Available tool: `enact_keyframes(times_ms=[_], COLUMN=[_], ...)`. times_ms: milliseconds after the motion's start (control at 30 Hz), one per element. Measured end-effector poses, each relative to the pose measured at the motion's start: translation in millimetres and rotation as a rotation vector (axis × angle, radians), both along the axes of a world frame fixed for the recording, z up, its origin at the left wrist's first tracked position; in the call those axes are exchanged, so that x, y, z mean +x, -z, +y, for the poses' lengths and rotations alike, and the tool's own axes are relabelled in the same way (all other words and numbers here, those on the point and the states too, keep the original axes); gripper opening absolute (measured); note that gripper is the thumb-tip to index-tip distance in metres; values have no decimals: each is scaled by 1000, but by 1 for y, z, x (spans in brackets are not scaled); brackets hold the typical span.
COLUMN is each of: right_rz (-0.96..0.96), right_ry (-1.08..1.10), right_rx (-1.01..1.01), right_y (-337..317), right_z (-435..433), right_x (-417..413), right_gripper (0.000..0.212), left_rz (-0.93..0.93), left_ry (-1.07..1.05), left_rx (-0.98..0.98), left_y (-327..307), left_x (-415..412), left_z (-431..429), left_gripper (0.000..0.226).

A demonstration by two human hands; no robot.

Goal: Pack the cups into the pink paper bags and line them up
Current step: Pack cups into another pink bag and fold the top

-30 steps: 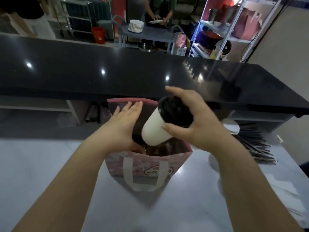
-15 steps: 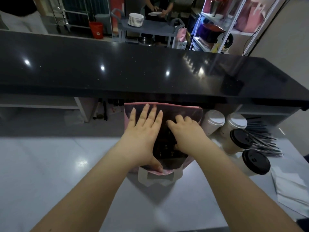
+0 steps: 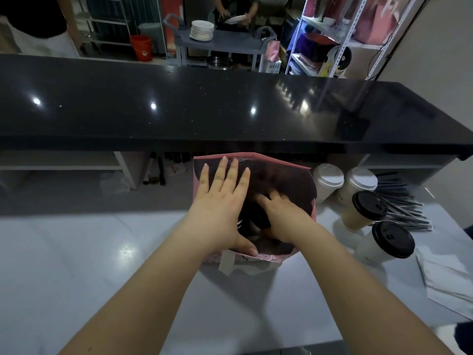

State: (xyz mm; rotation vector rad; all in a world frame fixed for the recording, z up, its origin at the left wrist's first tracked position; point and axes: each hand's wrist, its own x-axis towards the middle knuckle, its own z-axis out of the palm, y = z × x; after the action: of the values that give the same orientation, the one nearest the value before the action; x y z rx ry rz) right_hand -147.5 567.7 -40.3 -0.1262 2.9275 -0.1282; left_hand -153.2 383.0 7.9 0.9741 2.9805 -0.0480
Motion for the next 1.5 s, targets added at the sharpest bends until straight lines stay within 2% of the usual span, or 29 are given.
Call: enact_keyframes(times_ms=[233, 533, 667, 800, 900, 967, 1067, 1267, 1500], right_rz=[-68, -109, -130, 60, 240, 427, 657, 769, 775], right_ry=[0, 47, 25, -28, 14, 14, 29, 214, 497], right_rx=[-95, -12, 16, 22, -122, -202, -267, -293, -189], right_y=[20, 36, 28, -6, -40, -56, -66, -47, -39], right_z=[5, -3, -2, -7, -10, -10, -4, 15, 41], right_x=[5, 4, 2, 4, 20, 38, 65, 104, 161], right_gripper=[82, 83, 83, 72, 46, 31, 20, 18, 29], left_rz=[31, 86, 65, 9, 31, 38, 25, 10, -14], left_ry=[-12, -29, 26, 39, 22, 16, 14, 249, 524], left_rx=[49, 97, 95, 91, 108, 116, 186, 429, 467], left_y=[9, 23, 20, 9, 1, -5, -15, -29, -16], left_x=[0, 10, 8, 0, -4, -5, -3, 22, 55], left_z=[-2, -9, -7, -5, -5, -4, 3, 40, 104], left_gripper=[148, 135, 124, 106, 81, 66, 53, 39, 38])
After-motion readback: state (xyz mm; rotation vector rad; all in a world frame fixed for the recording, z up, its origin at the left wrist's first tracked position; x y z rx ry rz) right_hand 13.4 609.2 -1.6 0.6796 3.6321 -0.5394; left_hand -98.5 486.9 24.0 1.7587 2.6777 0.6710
